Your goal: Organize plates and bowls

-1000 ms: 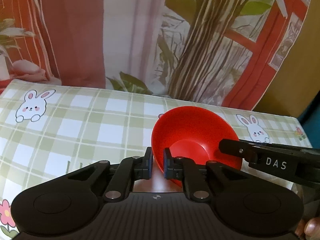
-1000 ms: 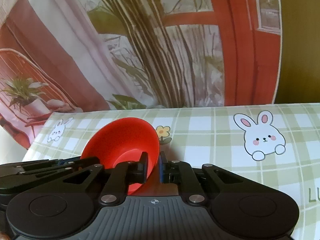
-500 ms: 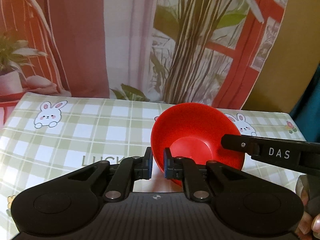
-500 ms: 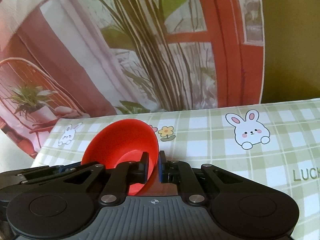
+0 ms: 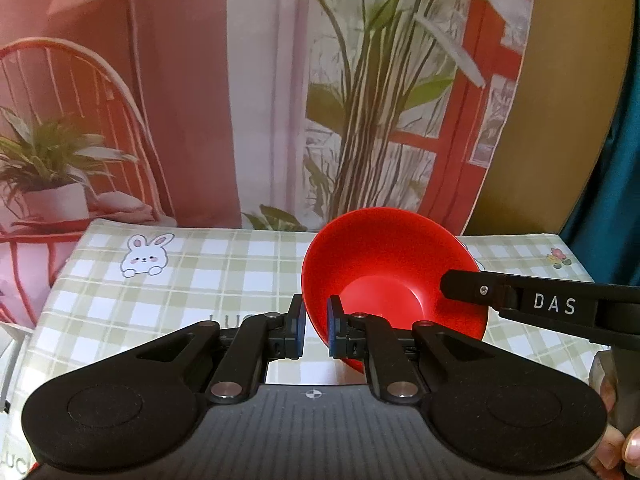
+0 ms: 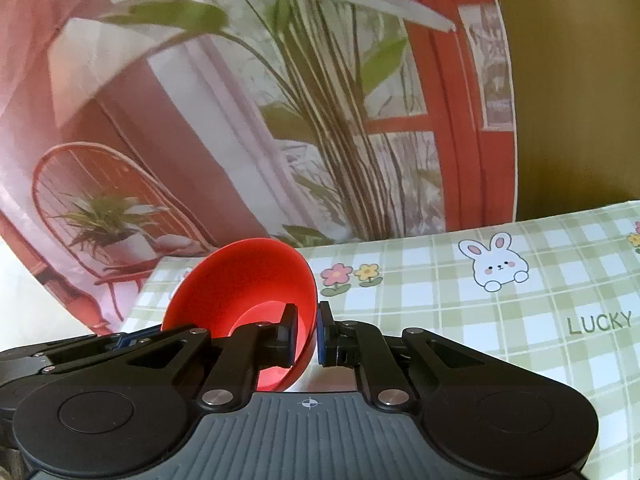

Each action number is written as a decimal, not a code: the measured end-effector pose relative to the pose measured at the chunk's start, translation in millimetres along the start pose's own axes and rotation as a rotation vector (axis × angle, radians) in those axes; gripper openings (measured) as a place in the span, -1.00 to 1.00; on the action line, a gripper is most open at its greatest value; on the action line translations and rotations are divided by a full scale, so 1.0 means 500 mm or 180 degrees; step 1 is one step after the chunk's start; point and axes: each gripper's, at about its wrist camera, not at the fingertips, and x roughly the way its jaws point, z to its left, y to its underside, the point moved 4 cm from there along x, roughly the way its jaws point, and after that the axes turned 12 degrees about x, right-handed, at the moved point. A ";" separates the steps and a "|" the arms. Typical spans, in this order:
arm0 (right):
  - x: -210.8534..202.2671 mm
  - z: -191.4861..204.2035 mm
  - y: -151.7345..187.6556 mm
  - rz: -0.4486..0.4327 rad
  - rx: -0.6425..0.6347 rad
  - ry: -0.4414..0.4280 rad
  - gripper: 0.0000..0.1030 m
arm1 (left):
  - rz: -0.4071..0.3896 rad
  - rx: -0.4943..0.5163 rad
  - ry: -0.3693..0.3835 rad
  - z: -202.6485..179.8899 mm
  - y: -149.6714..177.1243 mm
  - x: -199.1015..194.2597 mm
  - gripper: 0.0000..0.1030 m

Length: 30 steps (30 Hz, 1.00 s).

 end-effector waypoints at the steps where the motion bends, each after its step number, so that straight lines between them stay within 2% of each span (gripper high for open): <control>1: -0.009 0.004 0.003 -0.0005 0.0004 -0.0006 -0.83 | 0.0005 0.0011 -0.0011 0.002 0.005 -0.010 -0.77; 12: -0.074 0.036 0.065 0.0010 0.0025 -0.0045 -0.81 | 0.0009 -0.0047 -0.0062 0.019 0.047 -0.087 -0.76; 30: -0.121 0.104 0.137 0.0062 -0.0004 -0.0091 -0.81 | -0.0135 -0.0146 -0.0142 0.053 0.089 -0.182 -0.76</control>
